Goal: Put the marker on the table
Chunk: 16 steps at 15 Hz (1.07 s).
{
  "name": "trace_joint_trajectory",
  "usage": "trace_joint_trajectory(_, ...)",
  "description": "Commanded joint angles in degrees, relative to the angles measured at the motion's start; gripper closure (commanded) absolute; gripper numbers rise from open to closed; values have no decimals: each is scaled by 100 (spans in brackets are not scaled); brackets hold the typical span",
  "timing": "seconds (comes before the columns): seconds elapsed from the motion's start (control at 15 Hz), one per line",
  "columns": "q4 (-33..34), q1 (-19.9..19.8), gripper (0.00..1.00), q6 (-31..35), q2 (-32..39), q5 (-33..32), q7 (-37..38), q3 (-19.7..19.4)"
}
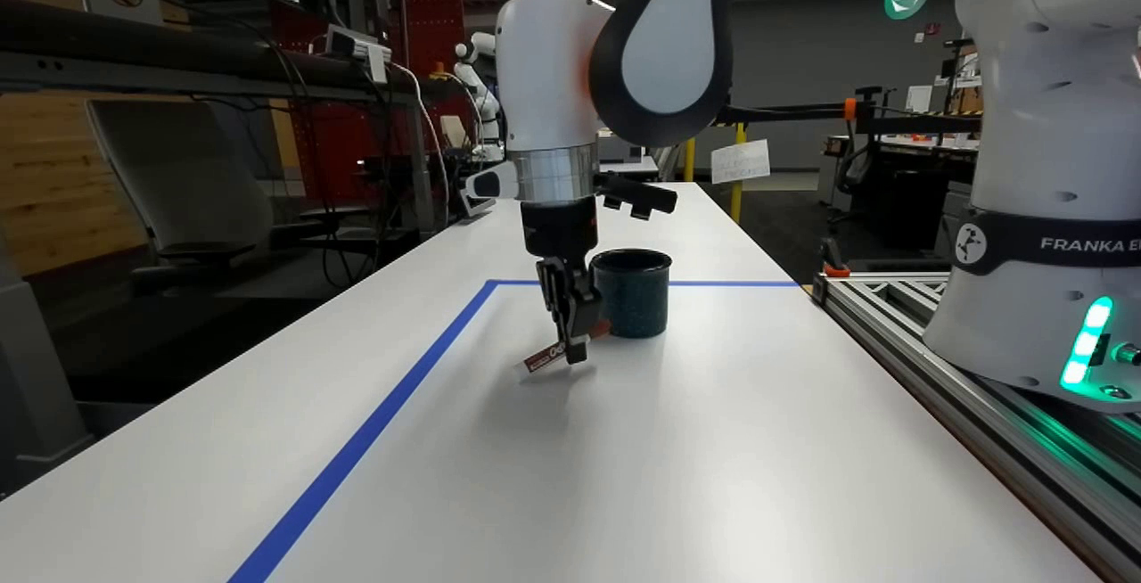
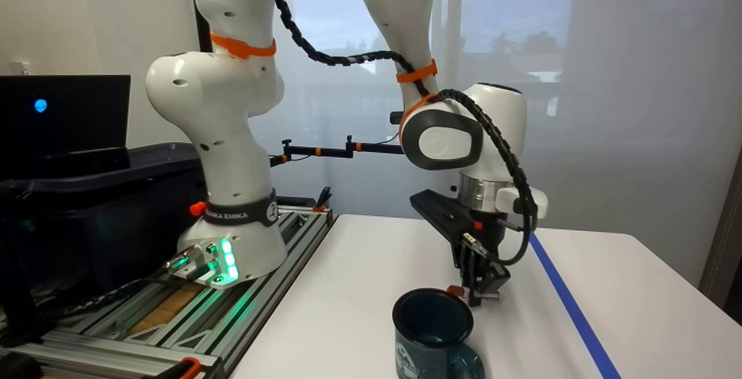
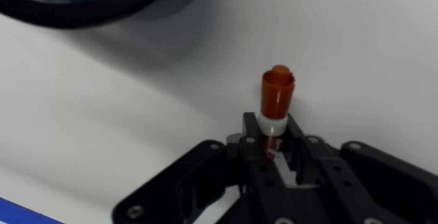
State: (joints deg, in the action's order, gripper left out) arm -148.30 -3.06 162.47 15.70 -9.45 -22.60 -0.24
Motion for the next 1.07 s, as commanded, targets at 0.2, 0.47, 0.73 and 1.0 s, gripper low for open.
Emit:
trace_joint_trajectory(0.2, 214, -628, 25, -528, -173, 887, -481, 759)
trace_joint_trajectory(0.47, 359, -1091, 0, -2111, -930, 2860, -1094, 1382)
trace_joint_trajectory(0.73, 423, -800, 0, -3093, -1750, 3391, -425, 590)
trace_joint_trajectory(1.0, 296, -684, 0, -2710, -2207, 2981, 538, -45)
